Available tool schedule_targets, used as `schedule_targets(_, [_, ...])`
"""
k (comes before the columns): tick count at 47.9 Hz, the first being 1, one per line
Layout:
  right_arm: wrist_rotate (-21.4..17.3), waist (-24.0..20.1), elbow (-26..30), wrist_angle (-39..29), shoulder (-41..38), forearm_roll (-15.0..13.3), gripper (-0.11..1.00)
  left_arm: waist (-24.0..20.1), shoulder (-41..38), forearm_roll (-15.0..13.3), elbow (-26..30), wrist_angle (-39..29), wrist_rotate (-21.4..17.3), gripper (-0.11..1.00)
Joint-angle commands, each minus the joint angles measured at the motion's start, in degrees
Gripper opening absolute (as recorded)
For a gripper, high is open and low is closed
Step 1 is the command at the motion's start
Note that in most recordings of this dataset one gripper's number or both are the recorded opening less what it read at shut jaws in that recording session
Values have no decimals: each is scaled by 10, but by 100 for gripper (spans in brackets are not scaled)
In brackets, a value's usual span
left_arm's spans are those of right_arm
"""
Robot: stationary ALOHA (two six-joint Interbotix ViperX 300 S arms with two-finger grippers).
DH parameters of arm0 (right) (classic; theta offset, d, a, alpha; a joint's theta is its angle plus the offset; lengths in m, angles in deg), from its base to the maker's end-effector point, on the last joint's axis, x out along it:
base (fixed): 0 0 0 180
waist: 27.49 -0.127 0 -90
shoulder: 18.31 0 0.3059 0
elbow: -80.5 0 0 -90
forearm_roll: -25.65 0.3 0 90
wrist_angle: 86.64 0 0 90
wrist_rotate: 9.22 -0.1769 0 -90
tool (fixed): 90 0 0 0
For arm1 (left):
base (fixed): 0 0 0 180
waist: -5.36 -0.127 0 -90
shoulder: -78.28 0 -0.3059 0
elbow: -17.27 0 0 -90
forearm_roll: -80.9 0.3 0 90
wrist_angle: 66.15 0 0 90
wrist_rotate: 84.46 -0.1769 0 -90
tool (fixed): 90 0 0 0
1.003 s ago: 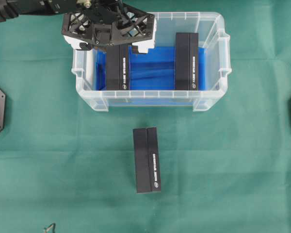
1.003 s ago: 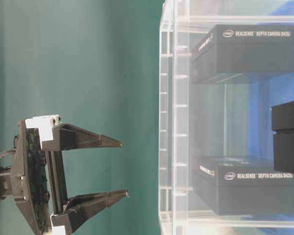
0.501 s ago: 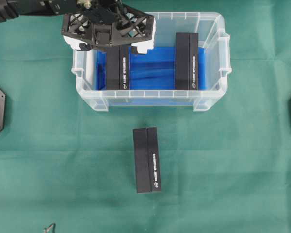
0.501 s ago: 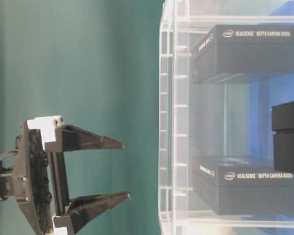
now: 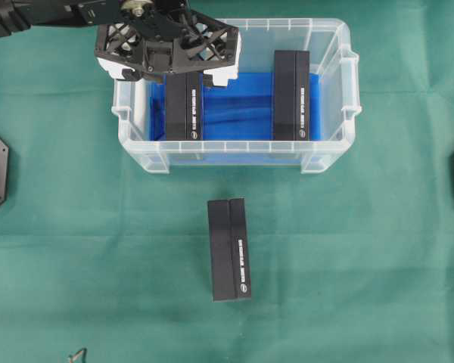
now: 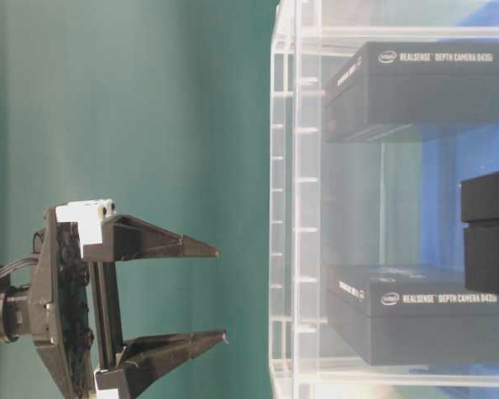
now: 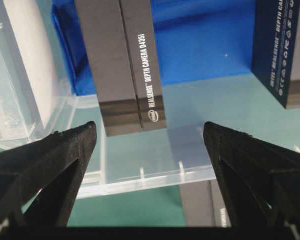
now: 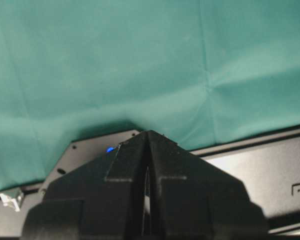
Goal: Take the box out of the case with the left arm.
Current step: 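Lower the left gripper around the left black box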
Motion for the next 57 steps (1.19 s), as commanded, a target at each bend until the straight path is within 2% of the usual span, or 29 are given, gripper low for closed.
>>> schedule_targets(1, [-1, 1, 7, 2, -1, 0, 0, 2, 16, 3, 5, 1, -1, 87])
schedule_targets(25, [-2, 1, 7, 2, -1, 1, 0, 2, 17, 8, -12, 9, 1, 87])
schedule_targets(57, [-3, 1, 7, 0, -2, 3, 0, 2, 22, 26, -123, 118, 14, 87])
